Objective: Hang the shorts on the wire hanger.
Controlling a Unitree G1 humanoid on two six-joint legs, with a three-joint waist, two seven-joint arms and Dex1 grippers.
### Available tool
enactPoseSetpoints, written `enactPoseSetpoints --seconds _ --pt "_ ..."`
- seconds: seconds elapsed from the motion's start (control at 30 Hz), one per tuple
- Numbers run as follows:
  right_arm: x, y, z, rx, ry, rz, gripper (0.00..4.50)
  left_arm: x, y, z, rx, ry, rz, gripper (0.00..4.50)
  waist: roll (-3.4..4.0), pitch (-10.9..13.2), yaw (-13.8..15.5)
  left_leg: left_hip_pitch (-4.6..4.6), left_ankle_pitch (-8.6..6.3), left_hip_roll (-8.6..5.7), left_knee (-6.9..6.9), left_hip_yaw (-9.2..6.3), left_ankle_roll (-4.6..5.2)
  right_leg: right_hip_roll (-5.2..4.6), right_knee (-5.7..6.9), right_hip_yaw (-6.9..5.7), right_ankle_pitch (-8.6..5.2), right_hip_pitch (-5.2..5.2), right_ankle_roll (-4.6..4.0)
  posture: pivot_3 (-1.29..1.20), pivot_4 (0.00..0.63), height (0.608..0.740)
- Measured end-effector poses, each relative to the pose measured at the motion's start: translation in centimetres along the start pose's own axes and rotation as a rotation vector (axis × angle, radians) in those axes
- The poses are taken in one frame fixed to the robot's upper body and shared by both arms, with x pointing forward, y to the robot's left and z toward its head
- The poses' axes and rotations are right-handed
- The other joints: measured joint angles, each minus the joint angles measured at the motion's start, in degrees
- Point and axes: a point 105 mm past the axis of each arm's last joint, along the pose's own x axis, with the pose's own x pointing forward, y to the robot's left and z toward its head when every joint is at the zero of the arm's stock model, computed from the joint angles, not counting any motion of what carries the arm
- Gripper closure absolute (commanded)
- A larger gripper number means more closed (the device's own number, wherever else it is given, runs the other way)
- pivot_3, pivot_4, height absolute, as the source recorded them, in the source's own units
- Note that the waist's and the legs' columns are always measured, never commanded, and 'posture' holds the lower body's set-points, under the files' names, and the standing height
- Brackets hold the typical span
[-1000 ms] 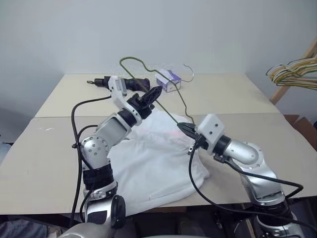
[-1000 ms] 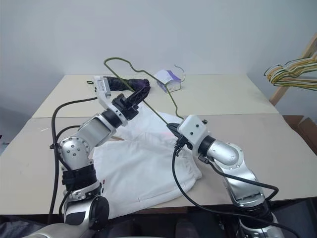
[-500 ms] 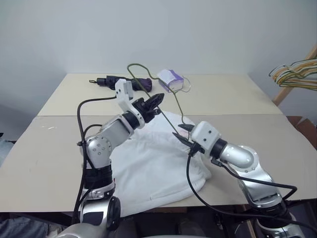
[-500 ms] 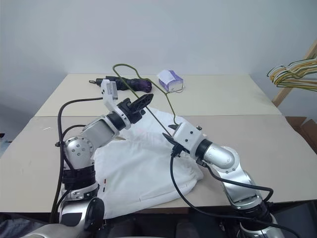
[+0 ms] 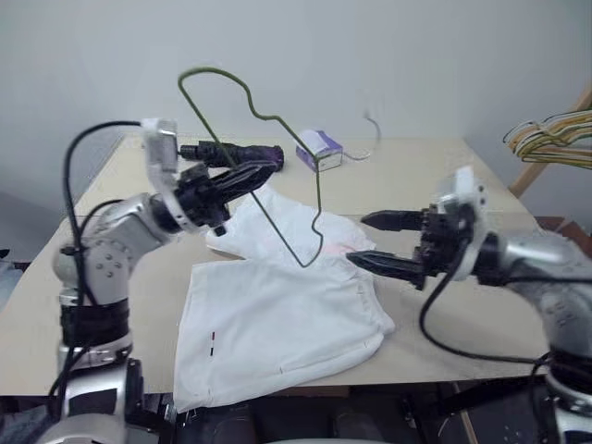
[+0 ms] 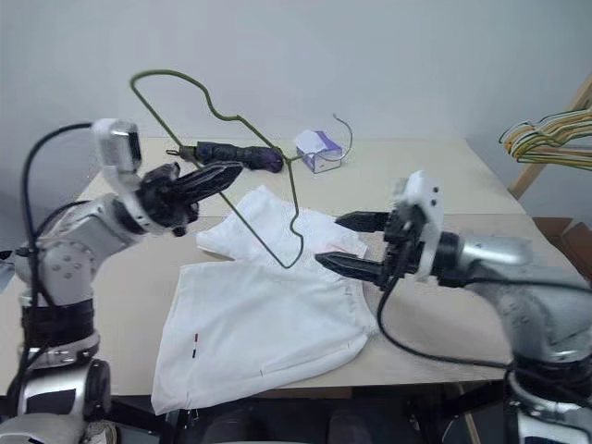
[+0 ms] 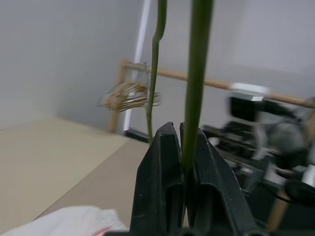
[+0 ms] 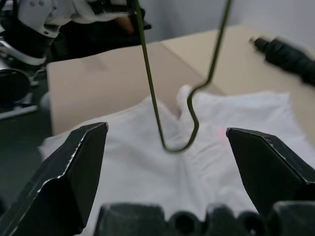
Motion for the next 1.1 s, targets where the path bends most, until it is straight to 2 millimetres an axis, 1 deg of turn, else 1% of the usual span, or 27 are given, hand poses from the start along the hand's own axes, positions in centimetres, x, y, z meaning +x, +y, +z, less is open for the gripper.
enactPoseSetpoints --seconds 0.07,0.13,0.2,0.3,0.4,0.6,0.83,0.93,0.97,1.0,1.07,1.1 --pt "0.0 0.2 0.1 0.083 -0.003 0.070 0.02 -0.1 -1.0 1.2 0.004 -0.035 -0.104 4.50 0.01 0.0 0.0 -0.01 0.00 0.00 -0.01 0.00 0.00 0.00 0.01 0.00 0.04 -0.01 0.09 -0.04 0.000 0.740" --pt "0.5 0.6 0.0 0.140 0.010 0.144 0.02 -0.4 -1.7 2.4 0.012 -0.079 -0.185 4.50 0.01 0.0 0.0 -0.02 0.00 0.01 -0.01 -0.01 0.01 0.03 0.00 0.00 0.05 -0.01 0.13 -0.03 0.000 0.740" --pt "1.2 0.8 -0.5 0.165 0.028 0.184 0.02 -0.5 -1.9 3.0 0.021 -0.096 -0.216 4.50 0.01 0.0 0.0 -0.03 0.00 0.00 -0.01 -0.01 0.02 0.02 0.00 0.01 0.05 0.00 0.16 -0.03 0.000 0.740" --pt "2.6 1.0 -2.0 0.193 0.077 0.215 0.02 -0.5 -2.0 3.0 0.020 -0.107 -0.229 4.50 0.01 0.0 0.1 -0.06 0.01 0.00 0.00 -0.02 0.02 0.02 0.02 0.01 0.07 -0.02 0.18 -0.03 0.000 0.740" --pt "3.6 1.4 -2.4 0.198 0.081 0.248 0.02 -0.2 -2.0 2.9 0.016 -0.125 -0.236 4.50 0.01 0.0 0.2 -0.06 0.01 0.00 0.01 -0.02 0.02 0.02 0.02 0.01 0.07 -0.02 0.19 -0.04 0.000 0.740" --pt "5.2 2.3 -0.9 0.143 0.055 0.318 0.02 0.5 -2.3 2.5 0.021 -0.141 -0.263 4.50 0.01 0.0 0.2 -0.06 0.01 0.00 0.00 -0.02 0.02 0.04 0.03 0.01 0.07 -0.03 0.20 -0.04 0.000 0.740" --pt "5.8 2.4 -0.2 0.122 0.035 0.325 0.02 1.1 -2.5 2.0 0.019 -0.127 -0.278 4.50 0.02 0.0 0.2 -0.06 0.01 0.00 0.01 -0.02 0.02 0.04 0.03 0.00 0.07 -0.03 0.20 -0.05 0.000 0.740" --pt "5.9 2.4 -0.2 0.123 0.035 0.325 0.62 1.1 -2.4 1.9 0.021 -0.125 -0.278 4.50 0.02 0.0 0.2 -0.06 0.01 0.00 0.00 -0.02 0.02 0.04 0.04 0.01 0.07 -0.03 0.20 -0.05 0.000 0.740" --pt "6.0 2.4 -0.2 0.123 0.035 0.322 1.01 1.1 -2.4 1.9 0.021 -0.124 -0.277 4.50 0.02 0.0 0.1 -0.06 0.01 0.00 0.00 -0.02 0.02 0.03 0.04 0.01 0.07 -0.03 0.20 -0.05 0.000 0.740" --pt "6.0 2.4 -0.3 0.123 0.034 0.321 1.28 1.1 -2.4 1.9 0.021 -0.124 -0.277 4.50 0.02 0.0 0.1 -0.06 0.01 0.00 0.01 -0.02 0.02 0.03 0.04 0.01 0.07 -0.03 0.20 -0.05 0.000 0.740" --pt "6.0 2.3 -0.3 0.121 0.036 0.314 1.98 1.1 -2.4 1.9 0.020 -0.125 -0.278 4.50 0.02 0.0 0.1 -0.06 0.01 0.00 0.01 -0.02 0.02 0.04 0.04 0.01 0.07 -0.03 0.20 -0.05 0.000 0.740" --pt "6.0 2.2 -0.3 0.119 0.039 0.309 2.38 1.0 -2.3 1.9 0.021 -0.126 -0.278 4.50 0.02 0.0 0.1 -0.06 0.01 0.00 0.01 -0.02 0.02 0.03 0.04 0.01 0.07 -0.03 0.20 -0.05 0.000 0.740"
